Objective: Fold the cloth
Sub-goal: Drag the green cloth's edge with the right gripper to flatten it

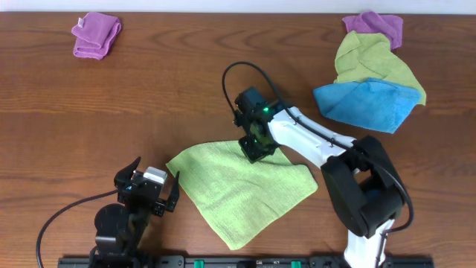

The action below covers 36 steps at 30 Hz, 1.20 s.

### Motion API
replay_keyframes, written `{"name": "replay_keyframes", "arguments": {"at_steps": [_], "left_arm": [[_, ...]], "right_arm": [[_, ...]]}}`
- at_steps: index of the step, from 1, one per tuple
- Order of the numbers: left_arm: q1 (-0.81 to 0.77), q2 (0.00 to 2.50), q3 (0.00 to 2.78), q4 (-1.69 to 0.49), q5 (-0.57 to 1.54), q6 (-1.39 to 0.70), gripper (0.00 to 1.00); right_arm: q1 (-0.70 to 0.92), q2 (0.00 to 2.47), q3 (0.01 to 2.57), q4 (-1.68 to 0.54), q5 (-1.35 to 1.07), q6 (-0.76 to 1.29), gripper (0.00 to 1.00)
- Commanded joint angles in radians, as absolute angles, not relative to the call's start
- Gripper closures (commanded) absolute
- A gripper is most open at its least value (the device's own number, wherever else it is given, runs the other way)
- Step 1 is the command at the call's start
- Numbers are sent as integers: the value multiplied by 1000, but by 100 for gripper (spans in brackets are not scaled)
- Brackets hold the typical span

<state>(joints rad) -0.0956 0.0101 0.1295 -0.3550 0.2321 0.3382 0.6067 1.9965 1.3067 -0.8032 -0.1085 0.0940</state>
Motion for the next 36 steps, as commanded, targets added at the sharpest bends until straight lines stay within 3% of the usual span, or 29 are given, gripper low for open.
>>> {"name": "replay_keyframes", "arguments": {"at_steps": [1,19,36], "left_arm": [[-99,4,109,-362,229,344,4],[-99,4,109,-362,229,344,5],[-99,4,109,-362,229,344,5]], "right_arm": [[608,2015,1321,-789,-97,73,98],[540,2143,1321,-713,-11,144,99],[343,2144,1322,-511,-15,268,98]]}}
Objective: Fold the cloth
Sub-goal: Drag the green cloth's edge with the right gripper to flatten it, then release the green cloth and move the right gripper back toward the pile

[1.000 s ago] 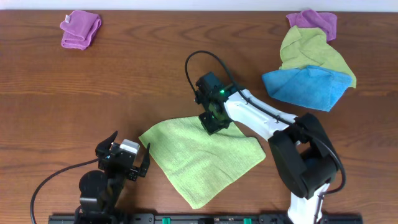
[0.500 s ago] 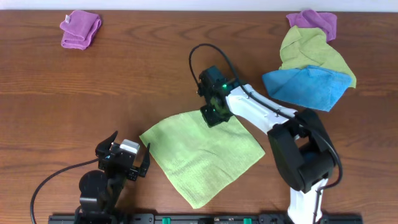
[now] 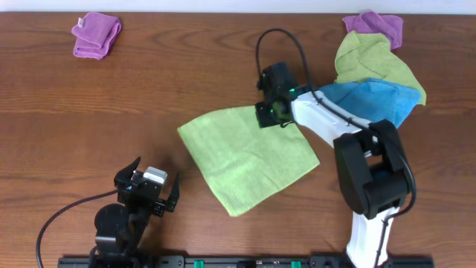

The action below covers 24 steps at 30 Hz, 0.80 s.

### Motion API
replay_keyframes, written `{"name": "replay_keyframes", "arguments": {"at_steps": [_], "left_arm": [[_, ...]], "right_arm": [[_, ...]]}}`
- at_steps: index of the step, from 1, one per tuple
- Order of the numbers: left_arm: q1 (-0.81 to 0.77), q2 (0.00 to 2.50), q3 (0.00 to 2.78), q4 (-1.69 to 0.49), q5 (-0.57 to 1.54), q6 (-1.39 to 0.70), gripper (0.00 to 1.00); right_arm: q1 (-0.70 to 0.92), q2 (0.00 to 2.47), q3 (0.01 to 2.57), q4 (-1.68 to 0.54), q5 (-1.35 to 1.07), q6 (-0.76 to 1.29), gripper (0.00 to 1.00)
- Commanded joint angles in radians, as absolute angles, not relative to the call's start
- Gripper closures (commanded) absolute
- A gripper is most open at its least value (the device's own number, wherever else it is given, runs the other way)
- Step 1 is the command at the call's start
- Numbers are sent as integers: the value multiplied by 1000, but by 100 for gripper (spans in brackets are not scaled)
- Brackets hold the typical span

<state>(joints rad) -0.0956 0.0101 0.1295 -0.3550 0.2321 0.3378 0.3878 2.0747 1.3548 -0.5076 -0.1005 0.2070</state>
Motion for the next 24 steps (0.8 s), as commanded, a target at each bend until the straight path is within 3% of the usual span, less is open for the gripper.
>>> {"name": "replay_keyframes", "arguments": {"at_steps": [1,5,8,15,18,24], "left_arm": [[-99,4,109,-362,229,344,4],[-99,4,109,-362,229,344,4],[-99,4,109,-362,229,344,5],[-99,4,109,-362,229,344,5],[-99,4,109,-362,229,344,5],[-99,4,109,-362,229,344,5]], "right_arm": [[332,2144,1322,-502,-28,270,99],[322,2143,1332,-490,-101,269,99],[322,2139,1369,-515,-218,268,63],[320,2097,1556,-704,-331,157,35],[310,2069,1625,-791,-254,139,28],[231,2047,1660,-941,-168,75,26]]}}
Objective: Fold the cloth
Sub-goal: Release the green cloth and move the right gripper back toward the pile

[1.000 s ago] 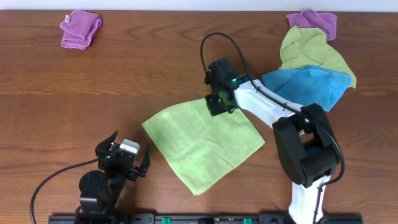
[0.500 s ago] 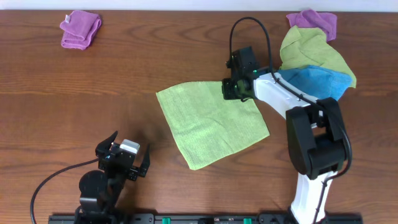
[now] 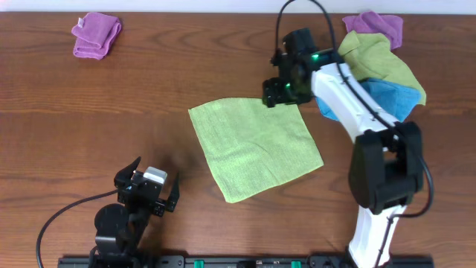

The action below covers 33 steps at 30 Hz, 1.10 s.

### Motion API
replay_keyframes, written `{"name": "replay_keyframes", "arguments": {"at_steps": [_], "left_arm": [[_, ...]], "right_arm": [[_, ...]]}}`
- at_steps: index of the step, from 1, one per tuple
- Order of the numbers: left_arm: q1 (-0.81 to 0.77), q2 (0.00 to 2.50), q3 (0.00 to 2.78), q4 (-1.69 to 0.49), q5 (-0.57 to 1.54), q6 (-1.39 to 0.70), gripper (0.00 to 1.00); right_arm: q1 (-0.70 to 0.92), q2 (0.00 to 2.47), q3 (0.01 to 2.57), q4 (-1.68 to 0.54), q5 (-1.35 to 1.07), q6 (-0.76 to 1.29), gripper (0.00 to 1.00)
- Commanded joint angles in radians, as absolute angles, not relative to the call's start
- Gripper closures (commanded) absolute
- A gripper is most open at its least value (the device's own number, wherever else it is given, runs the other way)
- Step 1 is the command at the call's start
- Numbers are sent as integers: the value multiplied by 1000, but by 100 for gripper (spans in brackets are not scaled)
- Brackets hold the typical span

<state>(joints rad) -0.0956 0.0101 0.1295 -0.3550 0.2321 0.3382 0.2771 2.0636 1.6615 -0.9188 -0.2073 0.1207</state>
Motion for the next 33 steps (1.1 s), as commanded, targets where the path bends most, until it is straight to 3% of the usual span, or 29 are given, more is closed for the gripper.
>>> {"name": "replay_keyframes", "arguments": {"at_steps": [1,7,16,33], "left_arm": [[-99,4,109,-362,229,344,5],[-99,4,109,-362,229,344,5],[-99,4,109,-362,229,344,5],[-99,4,109,-362,229,344,5]], "right_arm": [[206,2047,1641,-951,-198,67,26],[49,2047,1551,-950,-509,-47,15],[27,2048,1365,-715,-723,-42,1],[54,2197,1335,-614,-784,64,1]]}}
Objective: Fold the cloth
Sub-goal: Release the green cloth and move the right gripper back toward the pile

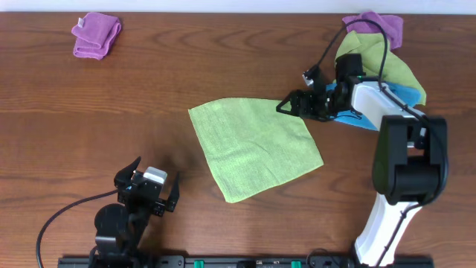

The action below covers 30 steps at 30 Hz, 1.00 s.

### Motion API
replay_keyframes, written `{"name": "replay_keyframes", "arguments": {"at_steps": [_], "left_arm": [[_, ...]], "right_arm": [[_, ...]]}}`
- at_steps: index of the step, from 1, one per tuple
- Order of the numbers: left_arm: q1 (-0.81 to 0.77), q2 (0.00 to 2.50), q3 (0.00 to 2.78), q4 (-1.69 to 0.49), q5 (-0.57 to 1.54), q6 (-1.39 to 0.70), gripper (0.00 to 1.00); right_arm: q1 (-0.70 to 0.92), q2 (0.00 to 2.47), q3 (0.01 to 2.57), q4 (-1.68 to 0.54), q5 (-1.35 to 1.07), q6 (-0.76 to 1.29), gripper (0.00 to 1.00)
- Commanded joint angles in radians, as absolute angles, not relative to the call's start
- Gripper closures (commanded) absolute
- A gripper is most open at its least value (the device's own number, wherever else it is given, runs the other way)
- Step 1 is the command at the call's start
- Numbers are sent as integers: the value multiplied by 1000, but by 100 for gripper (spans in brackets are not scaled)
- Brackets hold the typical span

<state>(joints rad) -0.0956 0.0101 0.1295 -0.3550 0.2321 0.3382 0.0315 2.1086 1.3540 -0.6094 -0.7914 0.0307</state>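
Observation:
The light green cloth [256, 149] lies spread flat in one layer at the table's middle, turned a little like a diamond. My right gripper [282, 106] lies low and sideways at the cloth's far right corner, its fingers pointing left and seemingly open at the corner's edge. The right arm reaches in from the right, over the pile of cloths. My left gripper [152, 182] rests open at the front left, well clear of the cloth's near left edge.
A folded purple cloth [97, 35] sits at the far left. At the far right a pile holds a purple cloth [379, 24], a yellow-green cloth [375, 63] and a blue cloth [401, 95]. The table's front edge runs below the arms' bases.
The right arm has swung to the right, so the gripper now lies sideways at the cloth's far right corner rather than above it. The cloth lies where it was. The left arm is unchanged.
The cloth lay crumpled near the front with my right gripper on its far edge. Later the gripper and cloth were further back and right, the cloth flatter. Then it lay fully spread, and it stays so now with the gripper at its corner.

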Motion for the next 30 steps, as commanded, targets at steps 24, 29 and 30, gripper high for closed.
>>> {"name": "replay_keyframes", "arguments": {"at_steps": [24,29,30], "left_arm": [[-99,4,109,-362,229,344,5],[-99,4,109,-362,229,344,5],[-99,4,109,-362,229,344,5]], "right_arm": [[142,2238,1337,421,-1150,527,1],[147,2238,1356,714,-1247,665,3],[147,2238,1367,773,-1278,695,4]]}}
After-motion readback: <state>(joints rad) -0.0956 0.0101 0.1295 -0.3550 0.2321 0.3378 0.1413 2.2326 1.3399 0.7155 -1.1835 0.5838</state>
